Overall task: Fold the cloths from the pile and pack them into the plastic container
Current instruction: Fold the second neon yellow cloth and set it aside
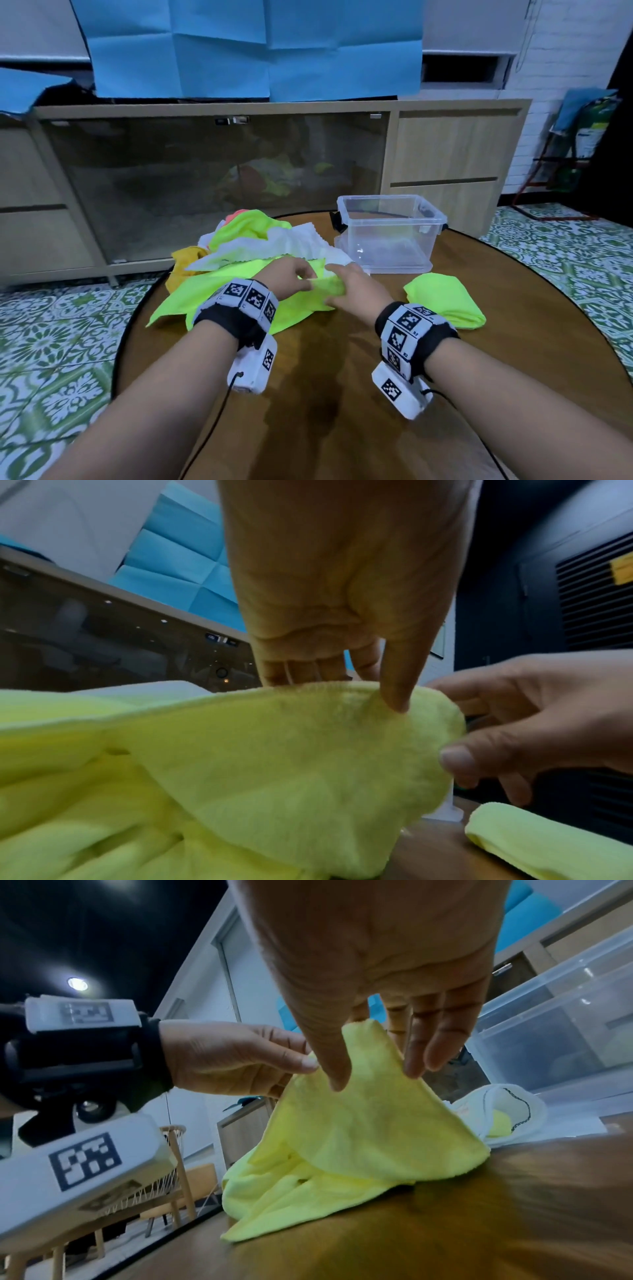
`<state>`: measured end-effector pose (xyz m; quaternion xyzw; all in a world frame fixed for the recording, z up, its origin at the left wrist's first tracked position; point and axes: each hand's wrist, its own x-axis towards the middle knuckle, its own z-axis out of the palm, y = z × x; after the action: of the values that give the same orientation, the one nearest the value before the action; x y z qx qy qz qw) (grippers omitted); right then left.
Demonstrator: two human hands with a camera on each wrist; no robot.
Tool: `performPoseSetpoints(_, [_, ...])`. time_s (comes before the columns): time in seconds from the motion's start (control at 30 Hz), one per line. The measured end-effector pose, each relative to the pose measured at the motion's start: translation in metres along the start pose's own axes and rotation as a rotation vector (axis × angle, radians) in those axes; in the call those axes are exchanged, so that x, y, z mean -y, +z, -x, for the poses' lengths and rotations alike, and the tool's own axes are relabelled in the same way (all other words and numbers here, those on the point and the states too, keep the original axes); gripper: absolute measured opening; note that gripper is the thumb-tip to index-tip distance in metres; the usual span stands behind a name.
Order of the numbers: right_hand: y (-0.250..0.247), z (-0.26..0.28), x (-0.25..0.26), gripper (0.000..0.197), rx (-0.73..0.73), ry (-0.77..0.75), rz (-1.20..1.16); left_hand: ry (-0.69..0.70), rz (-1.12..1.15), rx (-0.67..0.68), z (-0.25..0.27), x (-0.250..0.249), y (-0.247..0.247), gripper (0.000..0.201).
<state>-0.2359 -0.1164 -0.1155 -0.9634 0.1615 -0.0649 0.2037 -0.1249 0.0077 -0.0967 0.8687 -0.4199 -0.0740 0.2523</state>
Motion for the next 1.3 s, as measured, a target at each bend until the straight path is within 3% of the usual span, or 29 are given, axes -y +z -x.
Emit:
performPoseSetpoints(0.13, [-0.010,0.005,-0.004,0.016,-0.115,0.023,-0.097,0.008,0.009,0.020,0.002,-0.013,0.007,0.023])
performPoseSetpoints(0.2, [-0.017,0.006,-0.008,0.008,-0.172,0.028,-0.245,0.032,-0.058,0.017,0.004,-0.017,0.009,0.034])
performPoseSetpoints(0.27, [-0.025,0.005,-0.015,0.008,-0.256,0.075,-0.436,0.035,-0.200,-0.036,0.005,-0.014,0.009,0.035])
performPoseSetpoints(0.37, [-0.035,0.002,-0.037,0.021,-0.421,0.199,-0.606,-0.076,-0.298,-0.254,0.010,0.008,-0.001,0.027])
performPoseSetpoints(0.47, [-0.040,0.002,-0.070,0.025,-0.474,0.298,-0.573,-0.263,-0.260,-0.383,0.021,0.046,-0.012,0.036])
performPoseSetpoints(0.53, [-0.042,0.004,-0.085,0.024,-0.485,0.365,-0.517,-0.371,-0.174,-0.415,0.031,0.061,-0.021,0.030])
performPoseSetpoints(0.63, [-0.044,0.008,-0.079,0.026,-0.524,0.344,-0.471,-0.389,-0.053,-0.440,0.032,0.060,-0.032,0.025])
performPoseSetpoints(0.73, [-0.040,0.006,-0.043,0.027,-0.459,0.152,-0.670,-0.212,-0.062,-0.355,0.018,0.033,-0.032,0.031])
performPoseSetpoints(0.8, [-0.032,0.008,-0.015,0.027,-0.189,0.017,-0.704,-0.030,-0.054,-0.173,0.010,0.006,-0.025,0.032])
performPoseSetpoints(0.87, [-0.019,0.009,0.003,0.042,0.130,-0.057,-0.516,0.064,-0.026,-0.015,0.007,-0.020,-0.019,0.029])
performPoseSetpoints(0.9, [-0.012,0.009,0.006,0.047,0.200,-0.071,-0.419,0.073,0.032,0.053,0.008,-0.029,-0.018,0.025])
performPoseSetpoints(1.0, [-0.005,0.010,0.002,0.017,0.103,-0.004,-0.355,-0.089,0.455,0.236,0.008,-0.028,-0.017,0.019])
performPoseSetpoints(1.07, [-0.014,0.010,-0.002,0.018,0.009,0.059,-0.482,-0.265,0.729,0.191,0.009,-0.015,-0.019,0.019])
performPoseSetpoints(1.13, [-0.027,0.008,-0.003,0.024,-0.115,0.090,-0.541,-0.390,0.666,0.078,0.009,0.004,-0.018,0.022])
performPoseSetpoints(1.23, [-0.050,0.004,0.004,0.026,-0.287,0.093,-0.776,-0.402,0.091,0.110,0.011,0.037,-0.007,0.035])
performPoseSetpoints(1.3, [-0.069,0.003,0.013,0.024,-0.375,0.039,-1.001,-0.423,-0.007,0.106,0.011,0.054,0.001,0.041])
